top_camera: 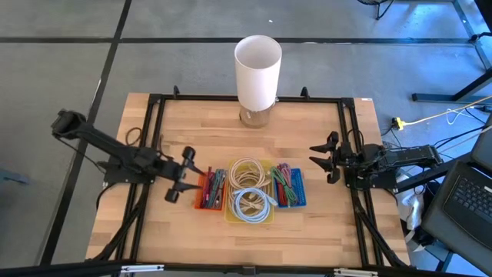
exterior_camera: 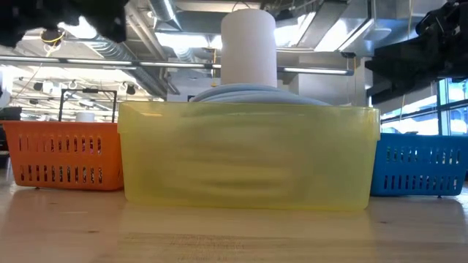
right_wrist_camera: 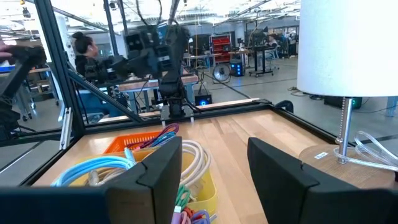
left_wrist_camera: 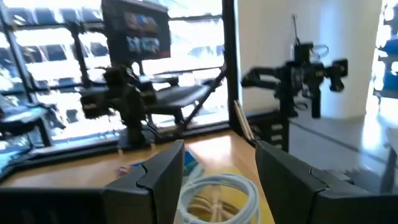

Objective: Pick & Place USB Port
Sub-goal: Return to Home Position

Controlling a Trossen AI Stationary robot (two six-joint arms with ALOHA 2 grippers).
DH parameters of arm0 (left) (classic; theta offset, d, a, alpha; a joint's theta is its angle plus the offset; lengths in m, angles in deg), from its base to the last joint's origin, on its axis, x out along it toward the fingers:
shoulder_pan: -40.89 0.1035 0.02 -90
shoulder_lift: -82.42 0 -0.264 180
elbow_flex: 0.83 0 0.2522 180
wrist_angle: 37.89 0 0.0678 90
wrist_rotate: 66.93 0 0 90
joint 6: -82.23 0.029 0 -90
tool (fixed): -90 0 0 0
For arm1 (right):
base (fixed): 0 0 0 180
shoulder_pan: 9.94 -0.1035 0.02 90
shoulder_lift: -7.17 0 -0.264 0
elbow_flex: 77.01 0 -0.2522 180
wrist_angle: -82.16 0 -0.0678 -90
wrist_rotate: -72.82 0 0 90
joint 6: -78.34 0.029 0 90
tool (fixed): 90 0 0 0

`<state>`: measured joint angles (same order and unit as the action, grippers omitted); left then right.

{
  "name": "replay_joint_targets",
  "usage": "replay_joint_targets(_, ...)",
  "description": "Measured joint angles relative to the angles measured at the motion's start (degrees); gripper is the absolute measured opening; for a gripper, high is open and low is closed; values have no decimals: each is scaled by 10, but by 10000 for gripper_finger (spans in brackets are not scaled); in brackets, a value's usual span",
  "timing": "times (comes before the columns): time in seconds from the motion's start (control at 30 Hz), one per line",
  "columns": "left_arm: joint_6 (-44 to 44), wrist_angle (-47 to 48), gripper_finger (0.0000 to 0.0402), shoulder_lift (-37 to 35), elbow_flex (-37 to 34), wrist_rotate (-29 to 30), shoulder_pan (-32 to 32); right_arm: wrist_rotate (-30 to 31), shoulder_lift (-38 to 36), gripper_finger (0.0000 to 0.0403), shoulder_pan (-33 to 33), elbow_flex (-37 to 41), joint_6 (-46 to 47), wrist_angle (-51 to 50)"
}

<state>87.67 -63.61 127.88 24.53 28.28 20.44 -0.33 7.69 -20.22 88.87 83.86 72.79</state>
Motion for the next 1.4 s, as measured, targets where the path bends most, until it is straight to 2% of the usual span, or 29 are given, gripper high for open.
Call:
replay_joint_targets(0.27,13,29,191,-205,-111,0,25,0,0,184,0,0,0,0)
replay_joint_targets(0.5,21,135,191,-355,-111,-18,41,0,0,184,0,0,0,0)
replay_joint_targets(0.67,19,235,191,-455,-111,-76,63,0,0,184,0,0,0,0)
replay_joint_targets(0.83,-21,227,191,-455,-111,-69,76,0,0,184,0,0,0,-1)
replay_joint_targets(0.93,-25,118,191,-455,-111,-51,76,0,0,184,0,0,0,-1)
replay_joint_targets(1.0,-19,30,191,-455,-111,-6,76,0,0,184,0,0,0,-1)
replay_joint_targets(1.1,-55,-32,191,-455,-111,83,73,0,0,184,0,0,0,-1)
replay_joint_targets(1.23,-62,27,191,-455,-111,197,73,0,0,184,0,0,0,-1)
replay_joint_targets(1.33,-61,110,191,-455,-111,214,73,0,0,184,0,0,0,0)
replay_joint_targets(1.4,-62,148,191,-455,-111,194,73,0,0,184,0,0,0,0)
